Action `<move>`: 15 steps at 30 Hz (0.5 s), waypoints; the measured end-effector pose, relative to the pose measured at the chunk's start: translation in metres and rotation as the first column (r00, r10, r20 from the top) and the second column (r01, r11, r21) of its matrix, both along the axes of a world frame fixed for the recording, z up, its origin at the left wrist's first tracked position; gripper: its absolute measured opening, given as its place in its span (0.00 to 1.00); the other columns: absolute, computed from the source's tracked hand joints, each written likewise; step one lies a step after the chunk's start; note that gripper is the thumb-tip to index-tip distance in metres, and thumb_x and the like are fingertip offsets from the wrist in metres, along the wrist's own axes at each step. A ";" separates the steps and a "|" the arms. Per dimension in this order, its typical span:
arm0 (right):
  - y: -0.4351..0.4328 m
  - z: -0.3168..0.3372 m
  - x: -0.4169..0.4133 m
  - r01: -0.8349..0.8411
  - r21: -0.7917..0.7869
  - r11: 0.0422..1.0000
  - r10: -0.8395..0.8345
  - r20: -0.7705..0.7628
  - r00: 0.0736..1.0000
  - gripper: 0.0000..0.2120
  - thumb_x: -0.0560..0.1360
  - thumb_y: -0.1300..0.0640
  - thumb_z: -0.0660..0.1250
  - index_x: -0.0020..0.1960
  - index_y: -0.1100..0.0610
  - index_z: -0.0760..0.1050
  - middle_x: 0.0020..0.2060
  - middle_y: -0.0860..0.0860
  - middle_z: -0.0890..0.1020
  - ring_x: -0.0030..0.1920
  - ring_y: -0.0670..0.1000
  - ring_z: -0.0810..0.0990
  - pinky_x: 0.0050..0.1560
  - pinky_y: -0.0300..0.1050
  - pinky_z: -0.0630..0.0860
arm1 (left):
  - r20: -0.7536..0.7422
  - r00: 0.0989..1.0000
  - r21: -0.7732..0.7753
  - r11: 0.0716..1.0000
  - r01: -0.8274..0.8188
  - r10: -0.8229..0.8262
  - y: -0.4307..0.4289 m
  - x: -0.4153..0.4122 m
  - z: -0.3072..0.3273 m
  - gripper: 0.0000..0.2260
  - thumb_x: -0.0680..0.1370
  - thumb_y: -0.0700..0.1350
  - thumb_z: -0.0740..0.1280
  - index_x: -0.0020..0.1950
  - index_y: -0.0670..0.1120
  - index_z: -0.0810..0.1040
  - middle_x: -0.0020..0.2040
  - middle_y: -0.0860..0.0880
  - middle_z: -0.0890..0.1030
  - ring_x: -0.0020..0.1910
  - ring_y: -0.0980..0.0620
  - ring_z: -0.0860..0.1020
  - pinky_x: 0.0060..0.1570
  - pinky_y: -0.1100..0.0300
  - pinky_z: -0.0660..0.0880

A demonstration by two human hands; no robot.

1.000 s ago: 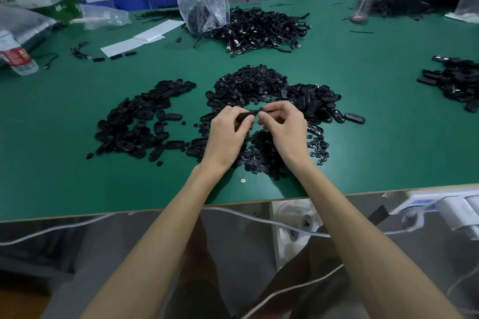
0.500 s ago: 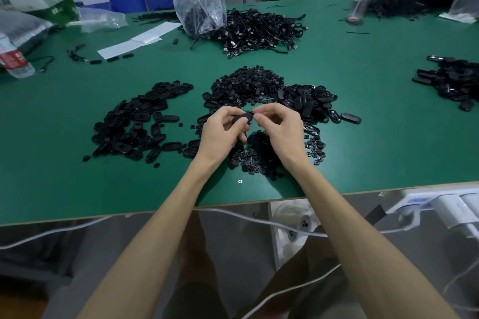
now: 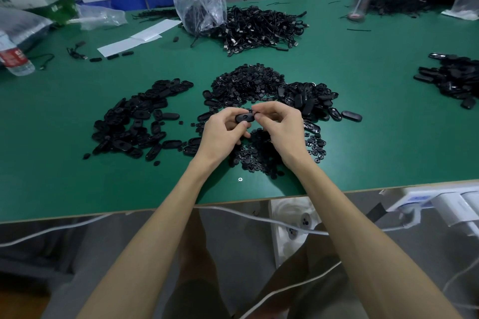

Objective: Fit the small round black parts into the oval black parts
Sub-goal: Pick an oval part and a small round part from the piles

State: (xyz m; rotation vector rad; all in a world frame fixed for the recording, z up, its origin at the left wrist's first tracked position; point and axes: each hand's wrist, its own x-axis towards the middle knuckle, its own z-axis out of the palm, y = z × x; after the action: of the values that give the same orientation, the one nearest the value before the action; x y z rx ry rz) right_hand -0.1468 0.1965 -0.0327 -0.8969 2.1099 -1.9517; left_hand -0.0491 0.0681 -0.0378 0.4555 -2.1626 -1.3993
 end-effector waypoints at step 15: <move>0.000 0.000 0.001 0.043 -0.015 0.999 -0.042 0.052 0.998 0.04 0.75 0.61 0.75 0.48 0.54 0.84 0.41 0.47 0.86 0.42 0.45 0.83 0.48 0.43 0.80 | -0.008 1.000 -0.034 0.999 -0.026 0.026 -0.003 0.000 -0.002 0.11 0.80 0.37 0.71 0.62 0.43 0.83 0.47 0.45 0.85 0.41 0.52 0.86 0.36 0.61 0.79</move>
State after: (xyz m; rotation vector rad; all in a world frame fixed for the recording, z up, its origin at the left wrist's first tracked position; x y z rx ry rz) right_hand -0.1462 0.1966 -0.0331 -0.8012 2.1046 -1.9927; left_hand -0.0493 0.0652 -0.0401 0.4630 -2.1635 -1.3455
